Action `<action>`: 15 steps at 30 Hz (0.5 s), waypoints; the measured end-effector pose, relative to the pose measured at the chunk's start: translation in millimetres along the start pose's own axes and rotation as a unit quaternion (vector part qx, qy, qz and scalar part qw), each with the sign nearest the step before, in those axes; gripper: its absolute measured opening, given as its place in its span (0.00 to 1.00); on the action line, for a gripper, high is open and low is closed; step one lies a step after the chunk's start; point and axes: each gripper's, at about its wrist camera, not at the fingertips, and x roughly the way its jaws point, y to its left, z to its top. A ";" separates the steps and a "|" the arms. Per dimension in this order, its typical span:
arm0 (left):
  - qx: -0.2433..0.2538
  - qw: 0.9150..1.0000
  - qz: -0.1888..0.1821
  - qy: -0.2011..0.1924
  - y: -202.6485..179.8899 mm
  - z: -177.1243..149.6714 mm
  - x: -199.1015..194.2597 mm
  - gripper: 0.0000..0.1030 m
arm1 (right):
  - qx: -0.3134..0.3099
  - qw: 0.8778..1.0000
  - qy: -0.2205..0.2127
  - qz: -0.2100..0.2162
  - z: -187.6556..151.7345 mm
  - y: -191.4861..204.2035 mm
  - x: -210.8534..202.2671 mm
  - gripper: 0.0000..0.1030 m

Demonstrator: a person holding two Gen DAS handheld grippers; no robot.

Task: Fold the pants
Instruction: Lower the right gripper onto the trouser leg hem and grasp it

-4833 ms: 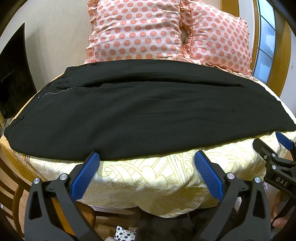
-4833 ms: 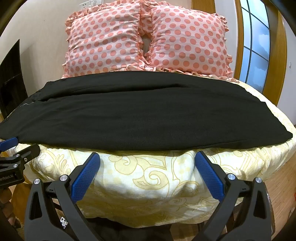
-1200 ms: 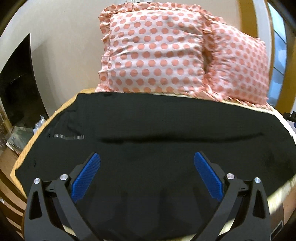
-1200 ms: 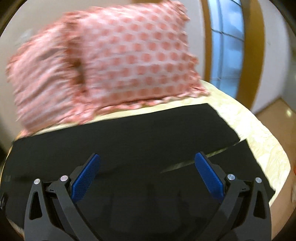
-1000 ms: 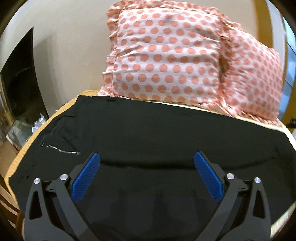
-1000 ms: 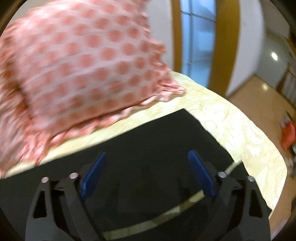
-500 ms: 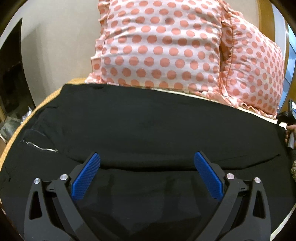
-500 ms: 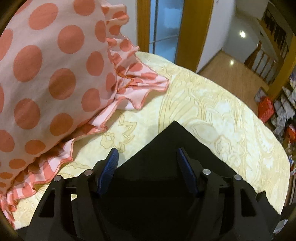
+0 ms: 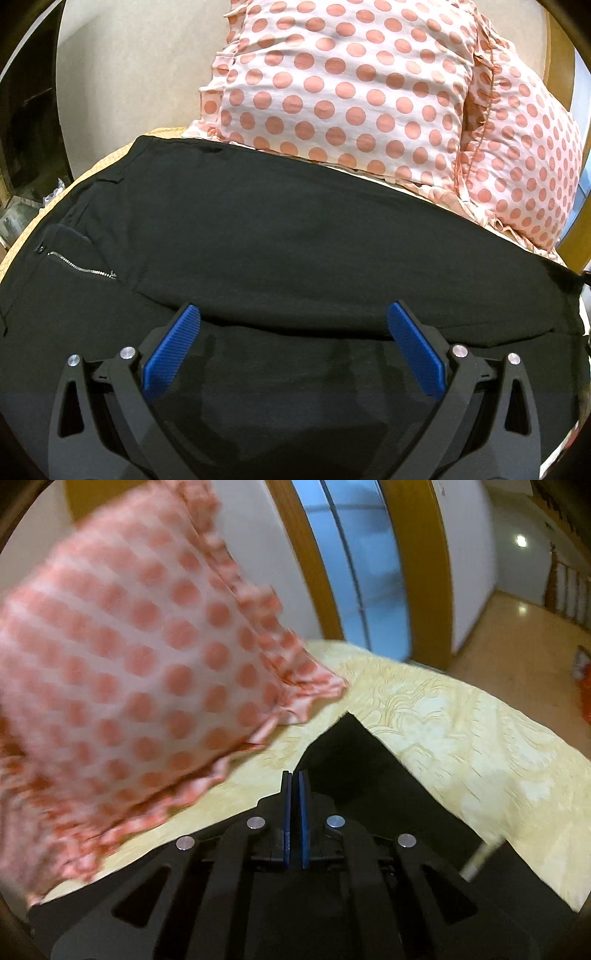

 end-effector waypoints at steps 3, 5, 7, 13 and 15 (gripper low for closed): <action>-0.002 1.000 0.001 -0.009 0.5 -0.4 -3.3 0.98 | 0.009 0.999 -0.020 0.045 -25.2 -18.5 -49.3 0.04; -0.004 1.000 0.002 -0.011 1.2 -0.6 -4.3 0.98 | 0.017 0.998 -0.025 0.063 -52.5 -34.1 -82.4 0.04; -0.006 1.000 0.005 -0.012 1.8 -0.5 -4.4 0.98 | 0.032 0.997 -0.023 0.070 -76.4 -53.8 -101.6 0.04; -0.003 1.000 0.012 -0.009 0.4 -0.2 -3.5 0.98 | 0.105 0.991 0.036 0.071 -135.9 -110.1 -113.4 0.04; 0.003 1.000 0.017 -0.007 -2.0 -0.2 -2.4 0.98 | 0.127 0.986 0.051 0.093 -135.8 -114.3 -109.9 0.05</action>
